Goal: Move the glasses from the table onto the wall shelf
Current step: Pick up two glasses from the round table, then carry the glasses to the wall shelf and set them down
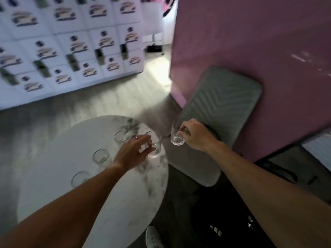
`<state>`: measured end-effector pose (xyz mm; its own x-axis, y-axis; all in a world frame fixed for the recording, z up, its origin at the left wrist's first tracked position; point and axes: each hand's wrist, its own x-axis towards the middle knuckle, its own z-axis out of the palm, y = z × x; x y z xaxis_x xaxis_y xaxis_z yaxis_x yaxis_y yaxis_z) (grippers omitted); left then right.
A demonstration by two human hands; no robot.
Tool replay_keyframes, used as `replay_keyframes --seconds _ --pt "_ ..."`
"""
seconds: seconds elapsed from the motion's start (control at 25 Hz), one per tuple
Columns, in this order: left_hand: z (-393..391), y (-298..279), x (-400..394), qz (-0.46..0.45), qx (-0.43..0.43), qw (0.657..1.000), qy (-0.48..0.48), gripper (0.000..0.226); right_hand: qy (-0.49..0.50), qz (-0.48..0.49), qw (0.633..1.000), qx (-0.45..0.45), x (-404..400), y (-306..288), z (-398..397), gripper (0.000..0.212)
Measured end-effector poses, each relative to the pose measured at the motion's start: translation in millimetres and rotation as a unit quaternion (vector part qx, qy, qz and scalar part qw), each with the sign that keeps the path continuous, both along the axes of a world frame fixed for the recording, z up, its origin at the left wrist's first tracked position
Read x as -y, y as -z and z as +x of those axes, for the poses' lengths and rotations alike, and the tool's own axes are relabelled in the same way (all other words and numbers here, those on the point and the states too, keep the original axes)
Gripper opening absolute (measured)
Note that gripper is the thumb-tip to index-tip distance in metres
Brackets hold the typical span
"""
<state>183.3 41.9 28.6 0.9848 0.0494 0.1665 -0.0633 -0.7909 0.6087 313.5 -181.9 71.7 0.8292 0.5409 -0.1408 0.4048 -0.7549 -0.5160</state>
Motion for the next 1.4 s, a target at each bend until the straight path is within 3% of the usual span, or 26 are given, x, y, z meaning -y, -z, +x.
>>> replay_keyframes --seconds 0.2,0.4,0.52,0.72,0.84,0.92,1.2,1.4 --pt "82 -78 131 -0.024 0.067 0.987 0.144 0.021 0.192 0.022 0.978 0.075 173 -67 -21 0.019" --pt "87 -125 300 -0.008 0.101 0.967 0.233 0.019 0.331 0.013 0.934 0.136 332 -111 -104 0.013" --pt "57 -153 406 -0.049 0.087 0.937 0.334 0.033 0.400 0.005 0.904 0.150 432 -137 -182 0.018" --pt "-19 -189 568 -0.074 0.109 0.872 0.471 0.033 0.486 -0.021 0.854 0.182 569 -181 -317 0.017" --pt "-72 -217 668 -0.046 0.120 0.837 0.532 0.036 0.551 -0.030 0.810 0.201 639 -202 -397 0.011" --pt "-102 -236 728 -0.025 0.119 0.814 0.568 0.025 0.590 -0.029 0.778 0.214 678 -216 -442 0.009" --pt "-171 -261 915 -0.048 0.114 0.747 0.653 0.017 0.683 -0.044 0.687 0.245 801 -253 -554 0.009" --pt "-183 -263 1044 -0.077 0.092 0.723 0.680 0.024 0.716 -0.052 0.650 0.247 901 -252 -570 0.009"
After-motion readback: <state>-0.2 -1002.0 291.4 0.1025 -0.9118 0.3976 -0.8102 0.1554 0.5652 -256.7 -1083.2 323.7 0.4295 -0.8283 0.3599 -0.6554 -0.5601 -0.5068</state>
